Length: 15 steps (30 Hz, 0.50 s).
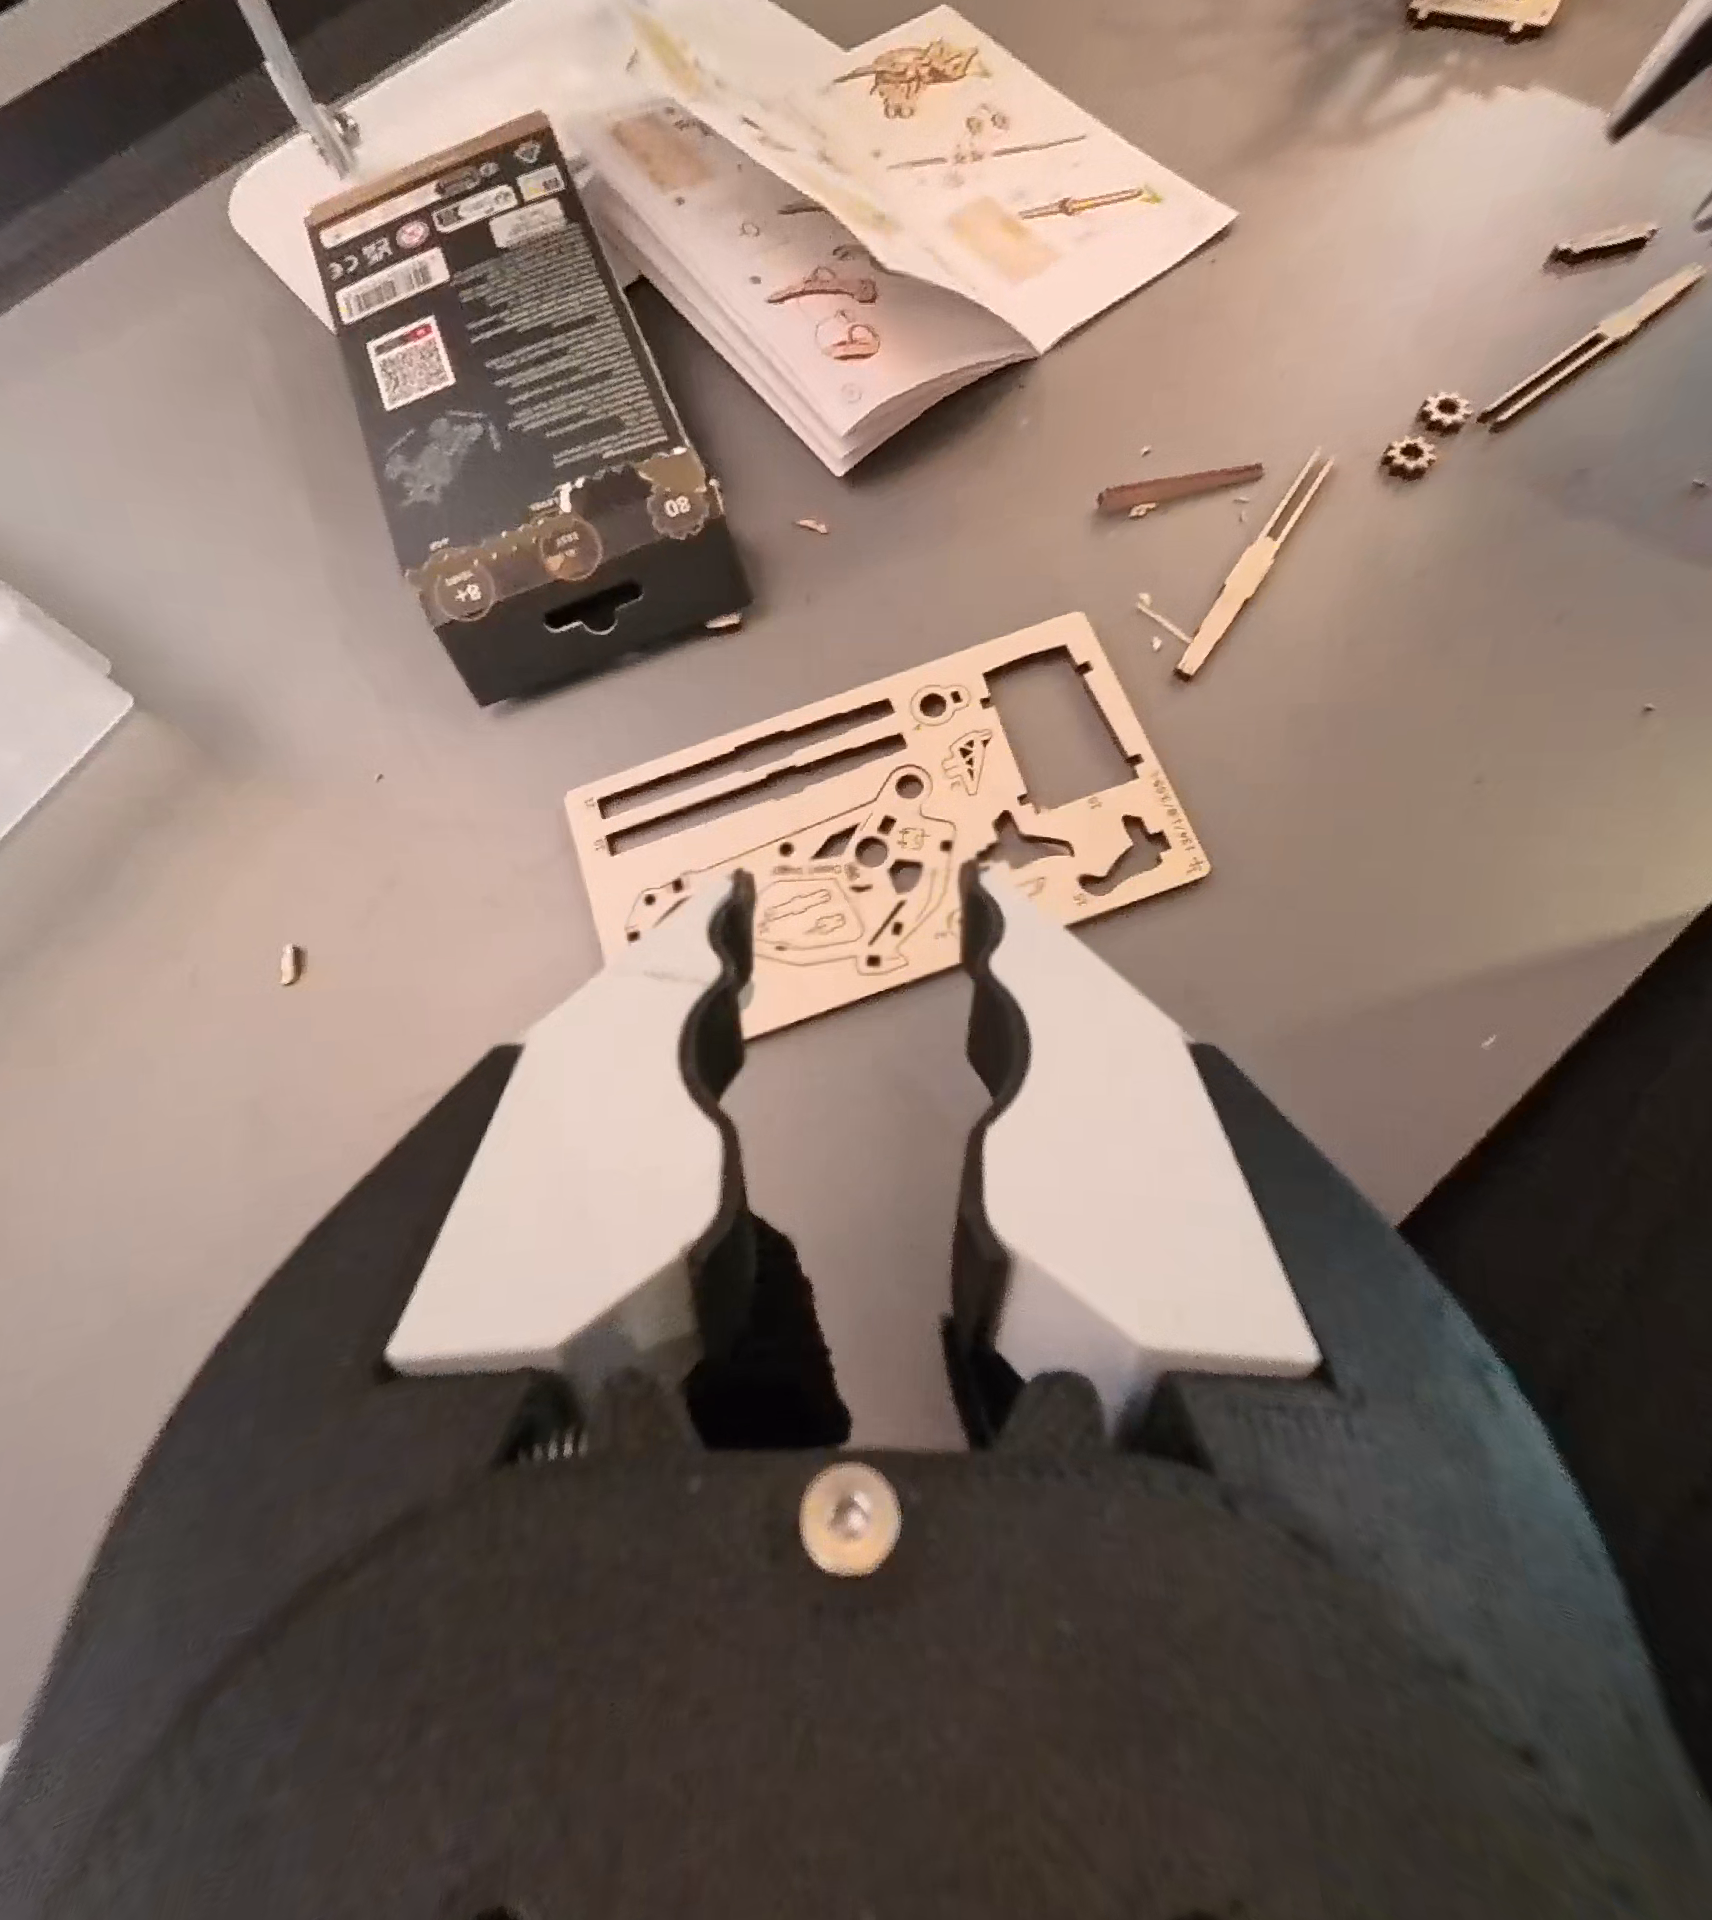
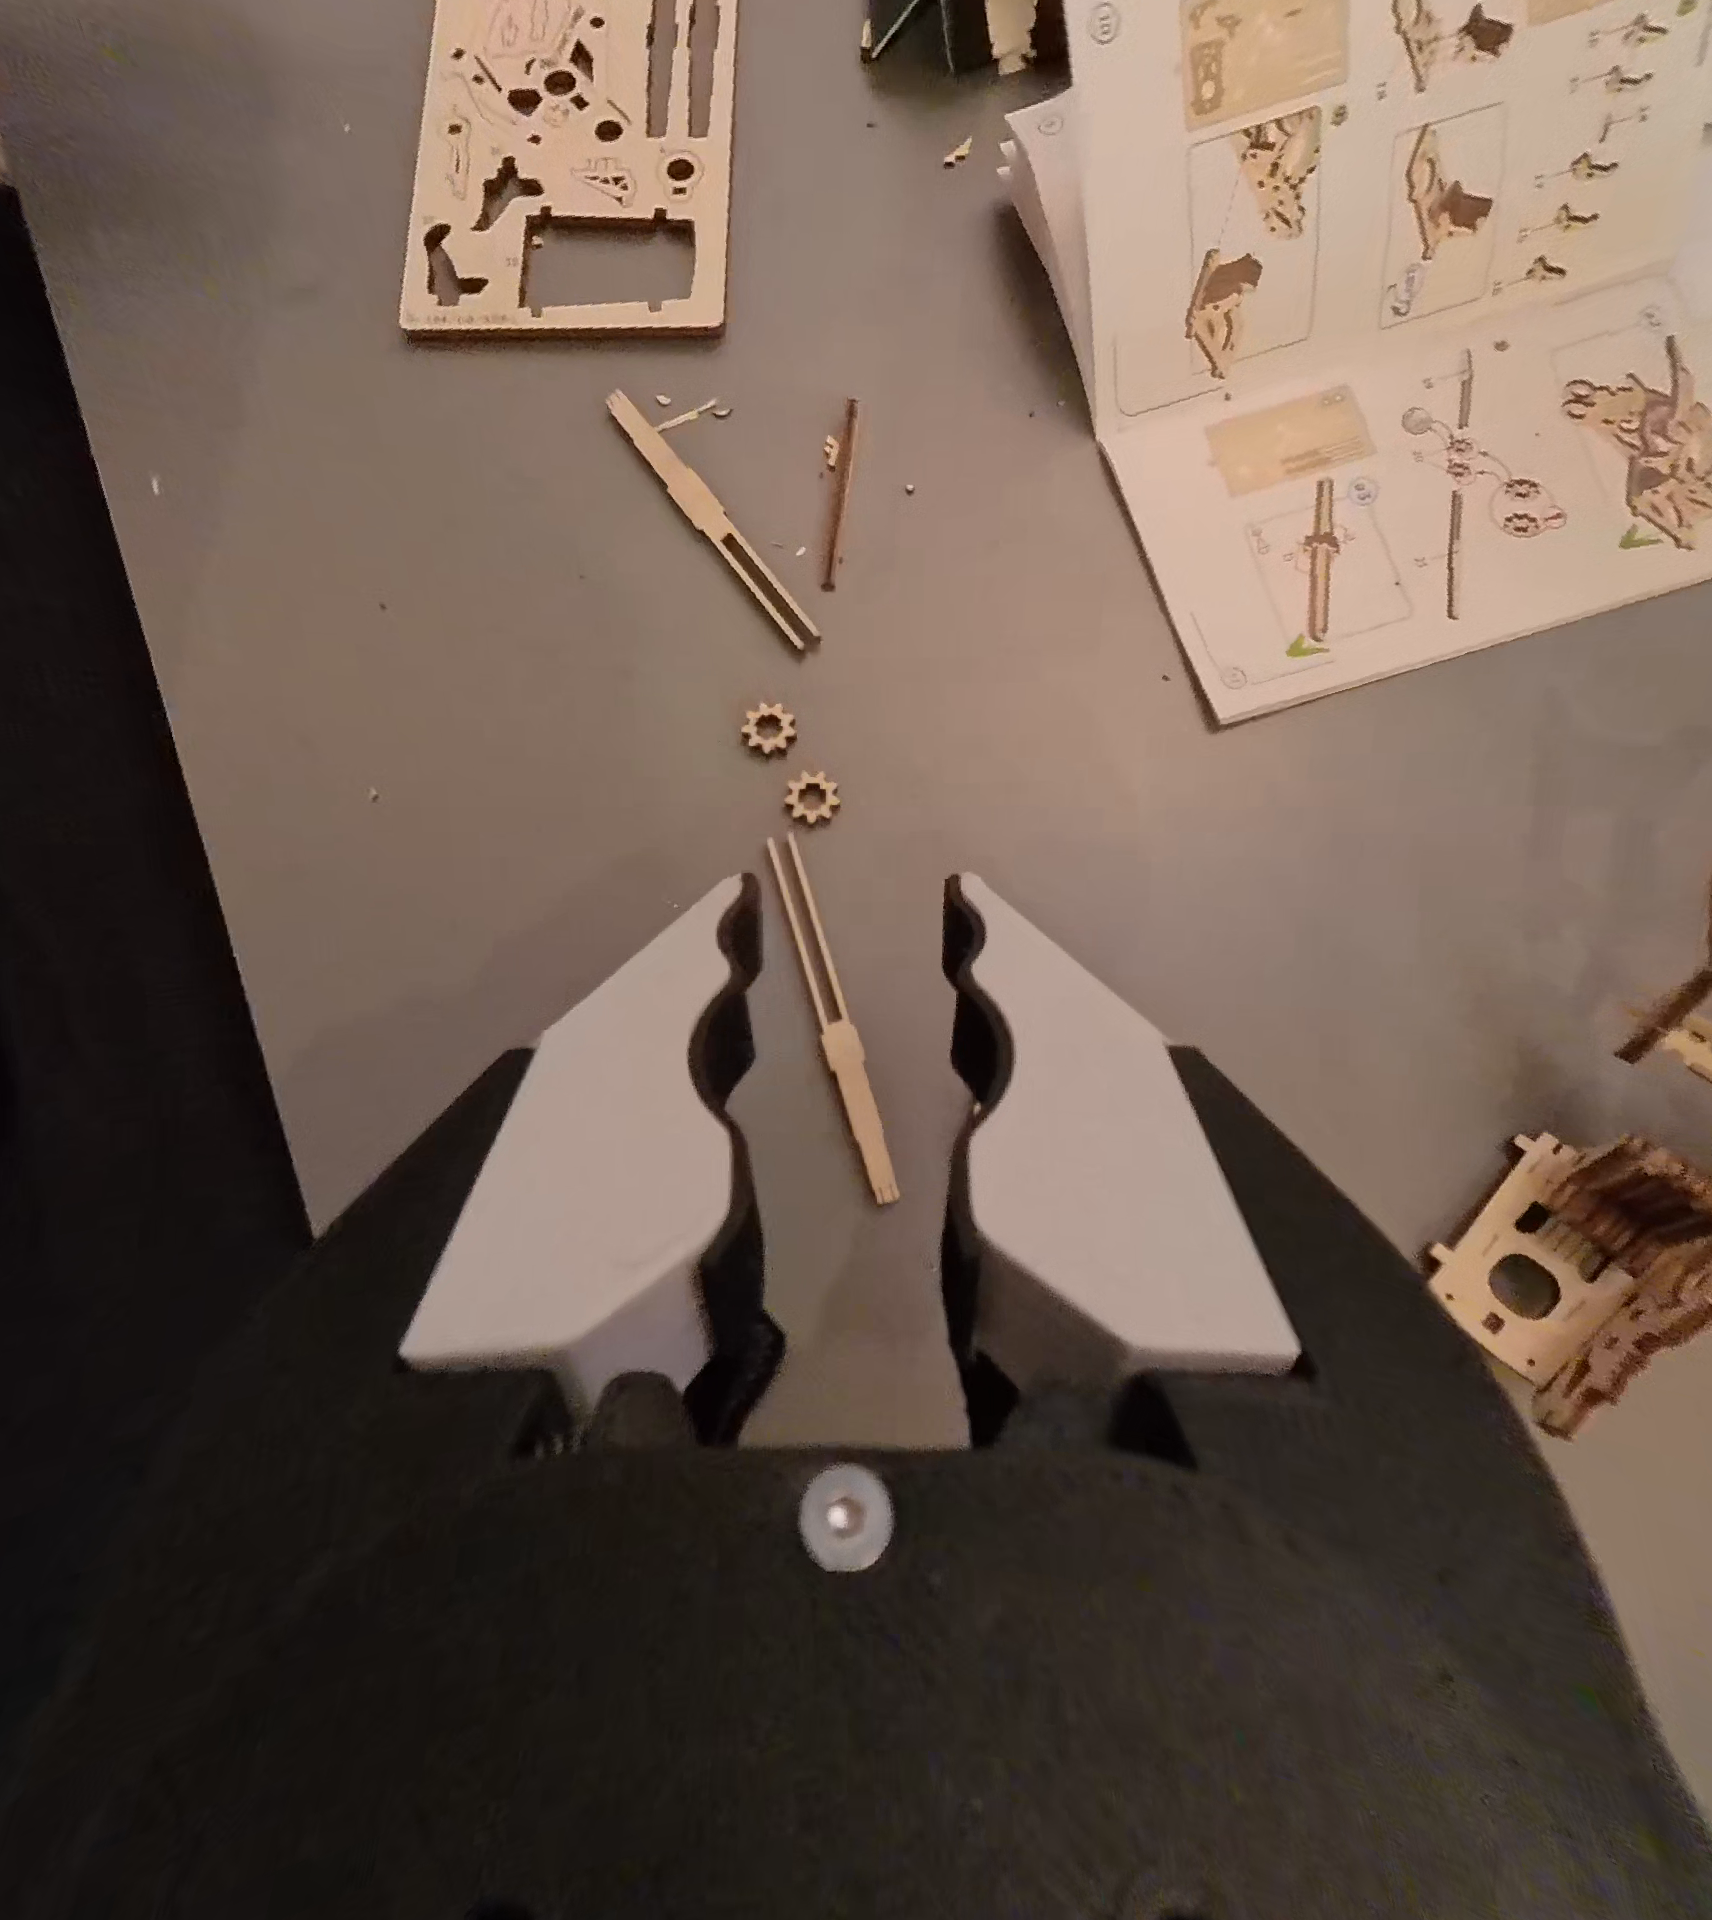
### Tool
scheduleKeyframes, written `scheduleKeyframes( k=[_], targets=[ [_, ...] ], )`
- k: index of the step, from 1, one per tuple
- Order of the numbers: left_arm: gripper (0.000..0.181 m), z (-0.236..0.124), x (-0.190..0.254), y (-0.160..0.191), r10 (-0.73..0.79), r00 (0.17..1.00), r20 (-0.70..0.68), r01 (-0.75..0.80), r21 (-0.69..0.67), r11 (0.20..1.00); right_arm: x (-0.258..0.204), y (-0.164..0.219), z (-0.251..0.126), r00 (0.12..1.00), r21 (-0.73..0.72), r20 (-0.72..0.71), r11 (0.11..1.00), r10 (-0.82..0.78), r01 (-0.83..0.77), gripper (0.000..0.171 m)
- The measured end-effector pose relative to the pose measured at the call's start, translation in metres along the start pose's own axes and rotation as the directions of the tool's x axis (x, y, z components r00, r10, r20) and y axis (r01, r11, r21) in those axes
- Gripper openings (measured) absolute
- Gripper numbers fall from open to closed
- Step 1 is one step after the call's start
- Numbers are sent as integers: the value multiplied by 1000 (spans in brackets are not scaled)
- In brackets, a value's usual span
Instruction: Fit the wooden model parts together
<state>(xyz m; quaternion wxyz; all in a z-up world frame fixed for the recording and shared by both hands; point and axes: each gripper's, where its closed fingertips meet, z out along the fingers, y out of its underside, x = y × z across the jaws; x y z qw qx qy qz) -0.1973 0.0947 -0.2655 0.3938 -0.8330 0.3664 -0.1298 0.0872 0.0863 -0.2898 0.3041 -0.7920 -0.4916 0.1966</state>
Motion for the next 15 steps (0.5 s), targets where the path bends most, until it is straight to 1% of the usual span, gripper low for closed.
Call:
scheduleKeyframes(
  k=[1,4,8,10,12,15],
  targets=[
    [39,2,5,0,13,1000,-15,-13,-1,1000,-3,0,2,1000,-13,-1,1000,-18,18,33],
    [40,9,11,4,112,994,-16,-112,-55,992,-12,-2,11,997,-58,1,995,-80,80,33],
    [38,7,14,6,102,994,-31,-104,-47,993,-19,-7,24,993,-81,21,990,-114,116,30],
    [38,2,9,8,103,995,-5,-103,-53,993,-23,-8,32,991,-100,33,986,-129,132,30],
    [37,-8,3,9,72,997,20,-72,-37,997,-28,-10,38,987,-102,48,982,-154,158,28],
    [39,-32,-20,24,43,990,134,-37,-49,998,-35,-13,39,984,-77,68,982,-165,170,27]
  ],
)
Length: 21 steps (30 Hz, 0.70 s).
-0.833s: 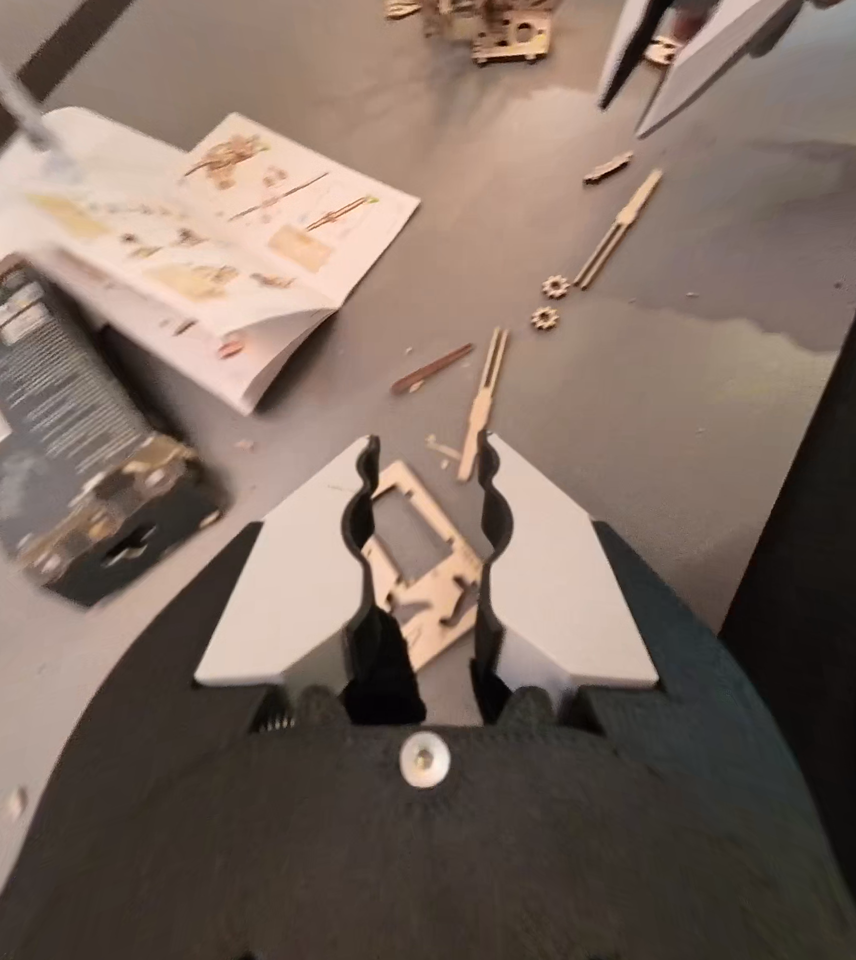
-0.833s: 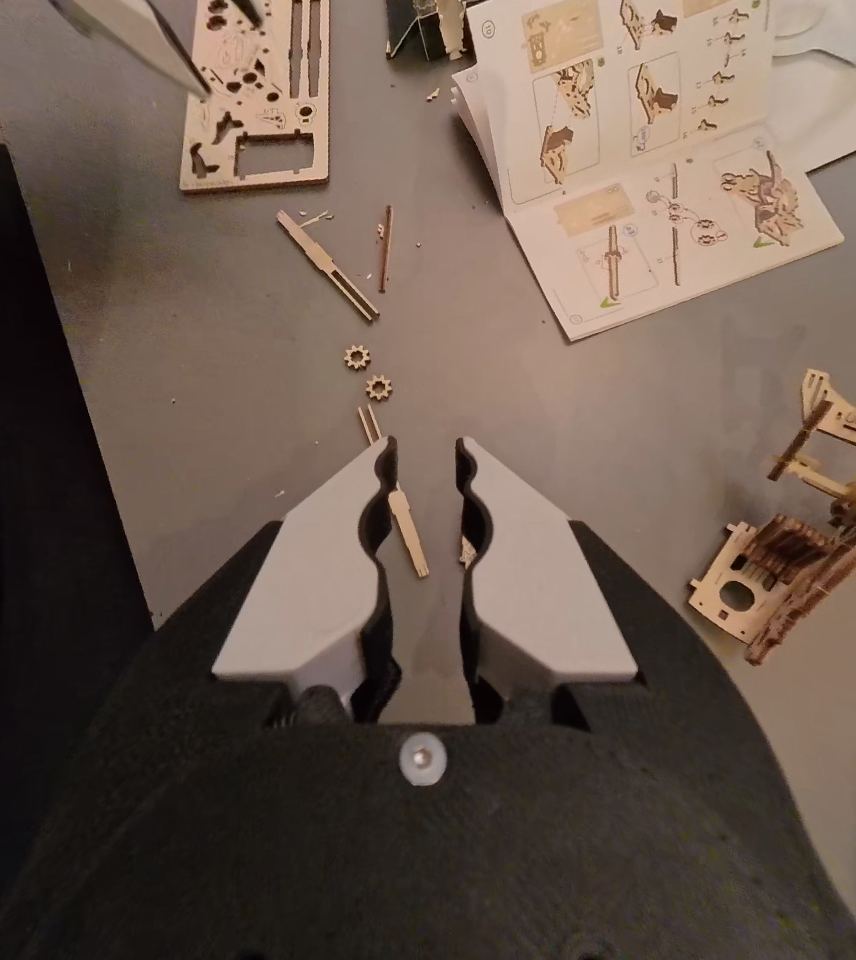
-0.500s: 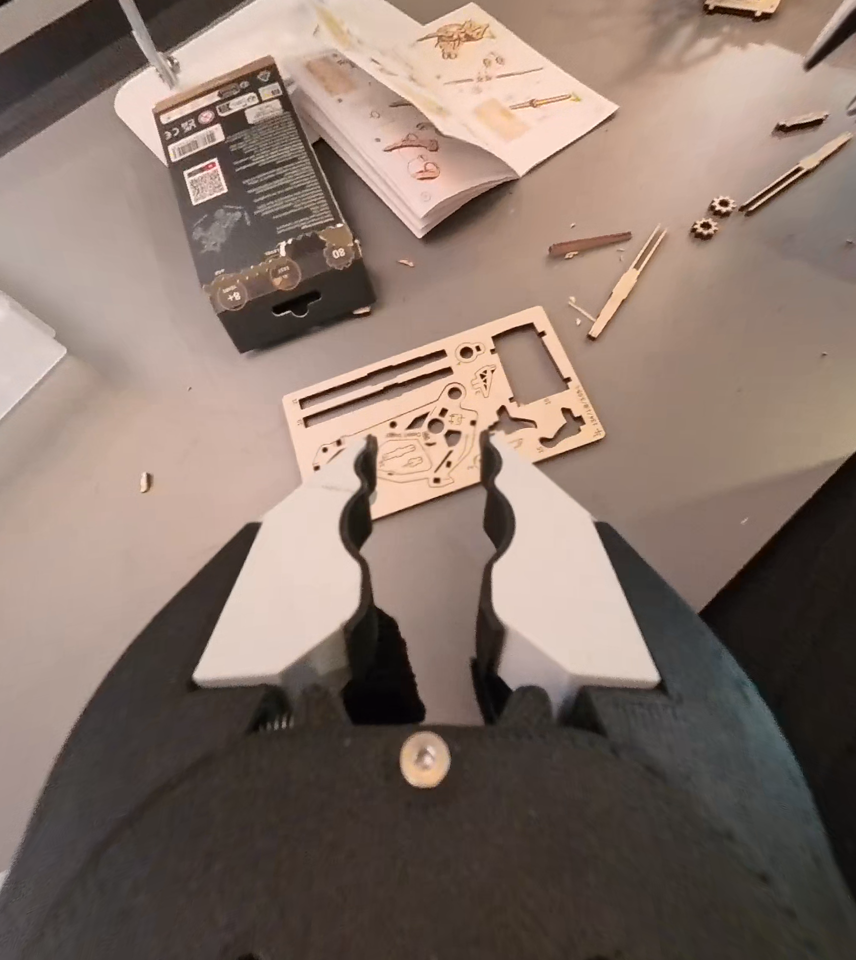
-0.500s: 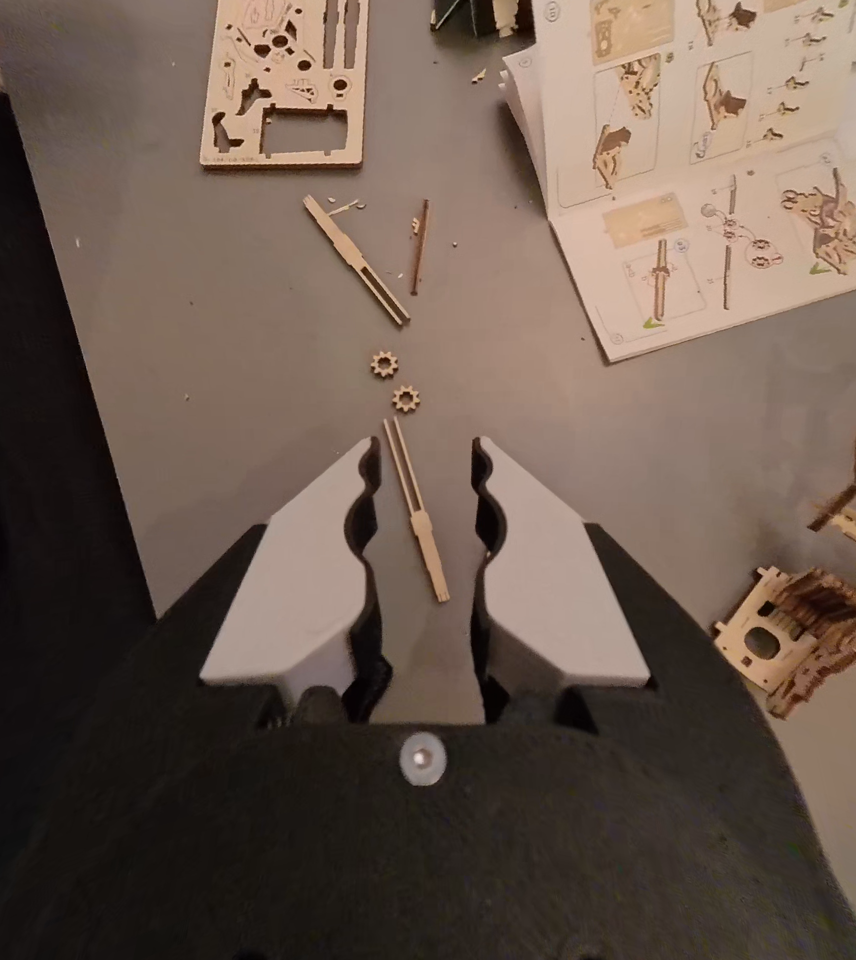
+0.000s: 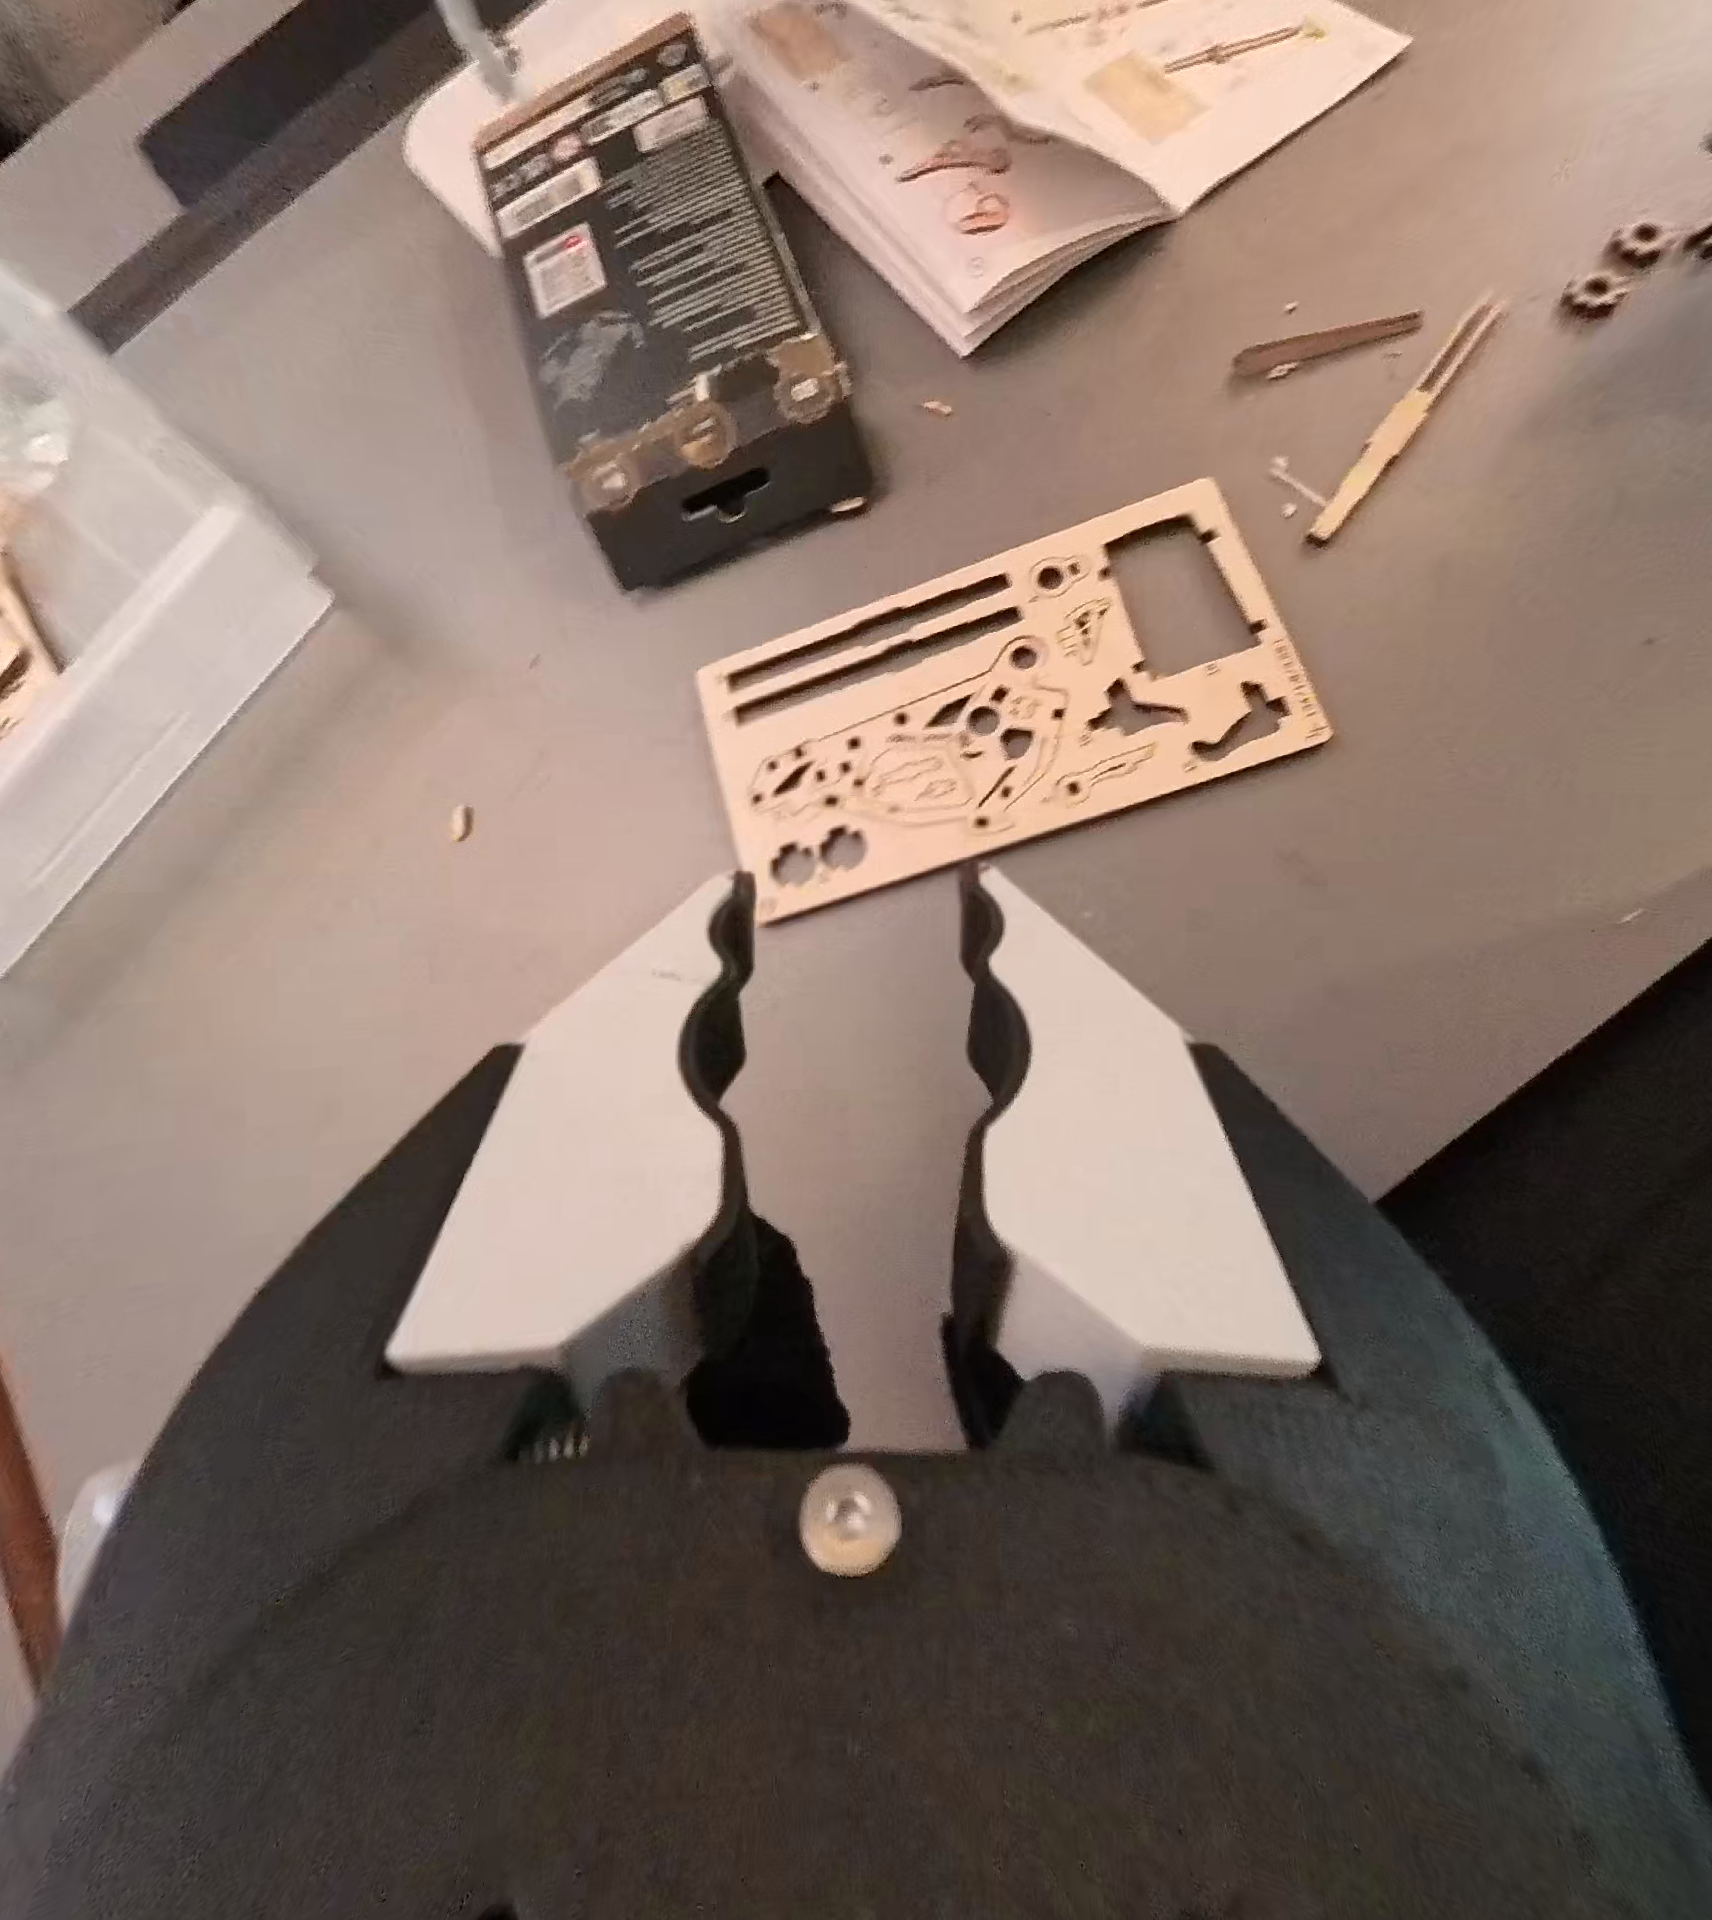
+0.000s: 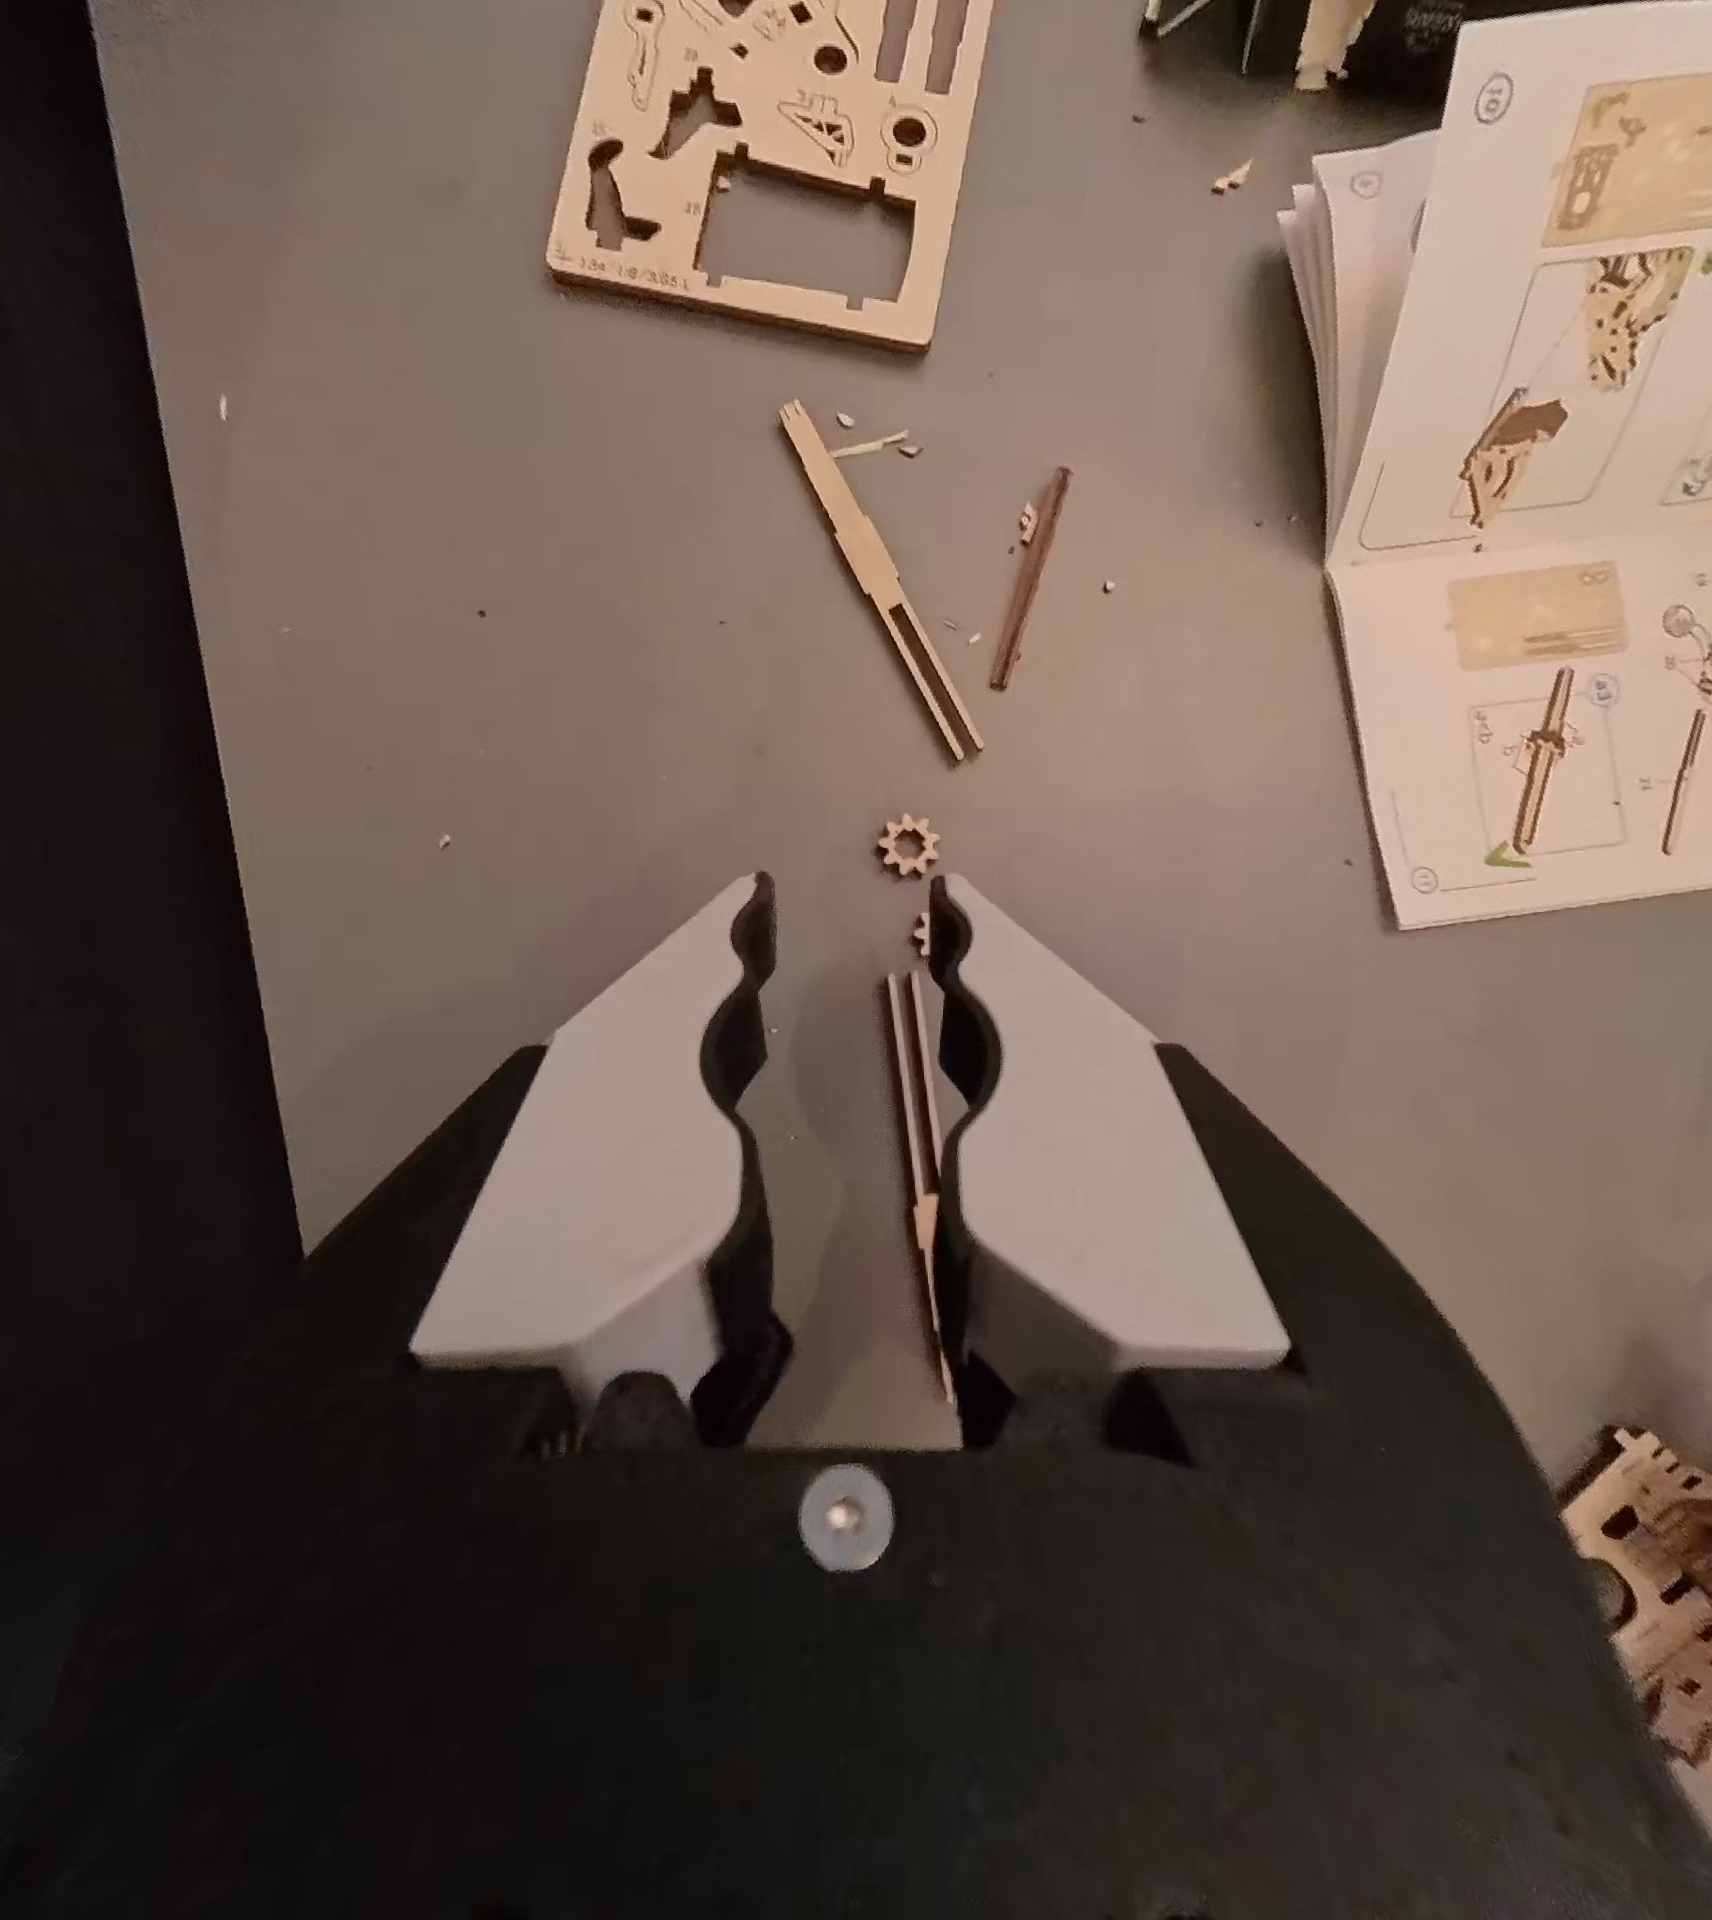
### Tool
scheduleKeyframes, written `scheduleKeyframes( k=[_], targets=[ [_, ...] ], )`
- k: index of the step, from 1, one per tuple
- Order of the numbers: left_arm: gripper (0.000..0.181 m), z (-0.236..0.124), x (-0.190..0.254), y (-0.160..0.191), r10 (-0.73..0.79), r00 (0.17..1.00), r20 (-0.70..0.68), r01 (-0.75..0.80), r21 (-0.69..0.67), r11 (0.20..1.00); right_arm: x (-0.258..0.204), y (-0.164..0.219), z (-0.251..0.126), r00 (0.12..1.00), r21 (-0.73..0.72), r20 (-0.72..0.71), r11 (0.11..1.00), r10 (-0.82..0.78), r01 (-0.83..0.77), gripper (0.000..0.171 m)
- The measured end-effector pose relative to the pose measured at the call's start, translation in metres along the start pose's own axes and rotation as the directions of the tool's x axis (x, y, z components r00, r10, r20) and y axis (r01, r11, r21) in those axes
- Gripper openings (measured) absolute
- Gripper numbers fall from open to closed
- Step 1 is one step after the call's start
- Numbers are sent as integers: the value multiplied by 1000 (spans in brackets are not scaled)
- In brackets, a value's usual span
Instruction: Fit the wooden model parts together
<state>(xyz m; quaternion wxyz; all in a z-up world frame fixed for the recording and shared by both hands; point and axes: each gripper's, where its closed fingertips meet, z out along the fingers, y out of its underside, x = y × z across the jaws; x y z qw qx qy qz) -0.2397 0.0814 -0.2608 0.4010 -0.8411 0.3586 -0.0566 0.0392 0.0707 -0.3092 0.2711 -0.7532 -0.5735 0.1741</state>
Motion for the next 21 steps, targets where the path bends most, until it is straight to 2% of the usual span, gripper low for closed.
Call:
scheduleKeyframes(
  k=[5,8,10,13,17,20,21],
  targets=[
    [41,-41,-41,37,-105,981,161,106,4,994,5,-2,-6,1000,43,-11,999,23,-22,26],
    [49,-58,-62,62,-95,958,269,108,-34,994,7,-5,-9,1000,56,-22,998,21,-19,26],
    [53,-70,-88,78,-53,924,379,88,-76,993,5,-6,-10,1000,55,-28,998,11,-10,26],
    [58,-82,-127,104,-56,886,461,119,-109,987,1,-7,-11,999,53,-31,999,-8,10,26],
    [66,-73,-168,143,-145,885,443,246,-180,952,0,-8,-12,999,53,-35,999,-8,10,25],
    [65,-52,-176,164,-211,905,370,310,-232,922,0,-9,-14,999,54,-40,999,-4,6,25],
    [59,-47,-179,169,-225,904,362,323,-238,916,0,-9,-14,999,53,-40,999,-1,4,25]
  ],
)
